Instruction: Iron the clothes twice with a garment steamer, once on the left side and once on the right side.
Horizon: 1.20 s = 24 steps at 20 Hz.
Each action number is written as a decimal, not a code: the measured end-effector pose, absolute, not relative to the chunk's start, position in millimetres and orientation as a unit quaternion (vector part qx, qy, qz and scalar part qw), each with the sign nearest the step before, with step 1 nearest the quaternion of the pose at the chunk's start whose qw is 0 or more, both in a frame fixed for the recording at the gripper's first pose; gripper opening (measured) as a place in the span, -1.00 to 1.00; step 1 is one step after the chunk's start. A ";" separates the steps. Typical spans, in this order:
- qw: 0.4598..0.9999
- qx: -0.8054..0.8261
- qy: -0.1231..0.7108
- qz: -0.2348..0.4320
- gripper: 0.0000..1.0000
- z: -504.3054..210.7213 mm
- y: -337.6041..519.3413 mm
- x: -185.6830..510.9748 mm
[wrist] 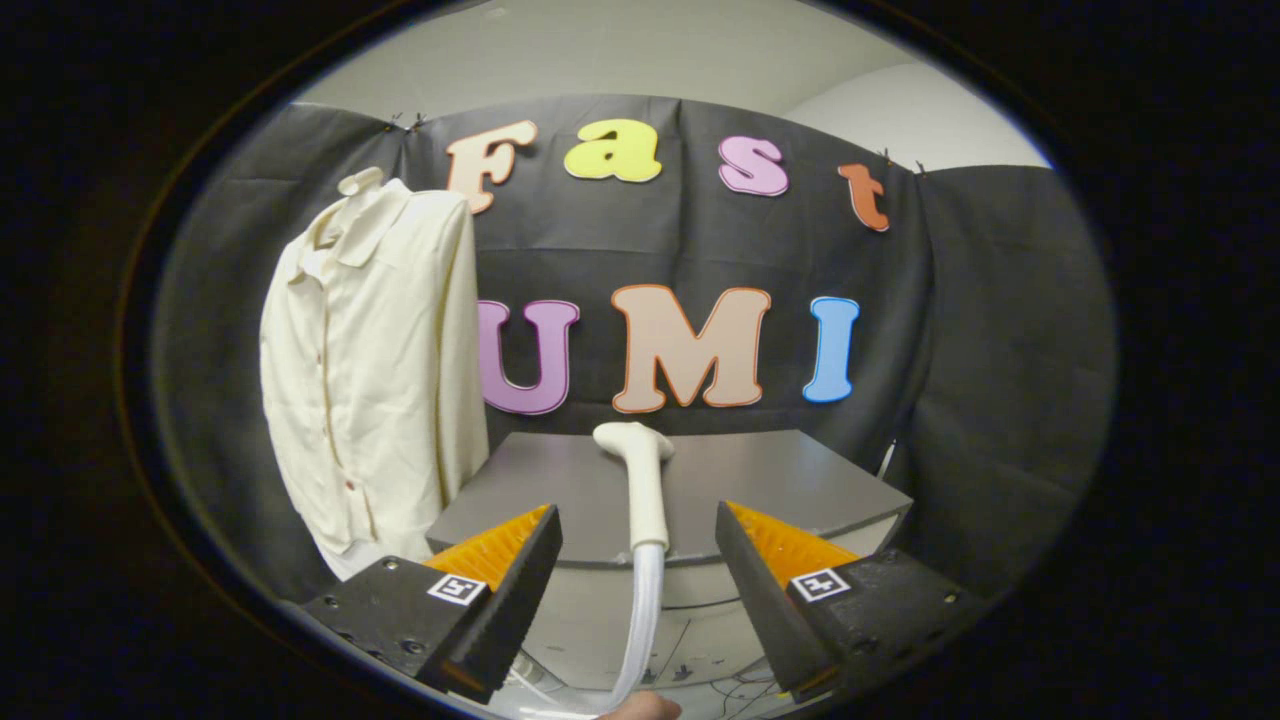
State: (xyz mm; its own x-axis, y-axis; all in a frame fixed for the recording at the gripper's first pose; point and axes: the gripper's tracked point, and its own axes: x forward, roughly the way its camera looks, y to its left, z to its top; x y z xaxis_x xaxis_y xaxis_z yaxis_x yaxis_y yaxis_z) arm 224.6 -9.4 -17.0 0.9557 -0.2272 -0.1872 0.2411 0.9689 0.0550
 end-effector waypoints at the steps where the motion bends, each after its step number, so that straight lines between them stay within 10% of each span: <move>1: 0.987 0.040 0.097 -0.124 0.90 -15.5 -16.5 240.3; 24: 0.923 0.088 0.363 -0.098 0.91 -68.0 -51.4 428.9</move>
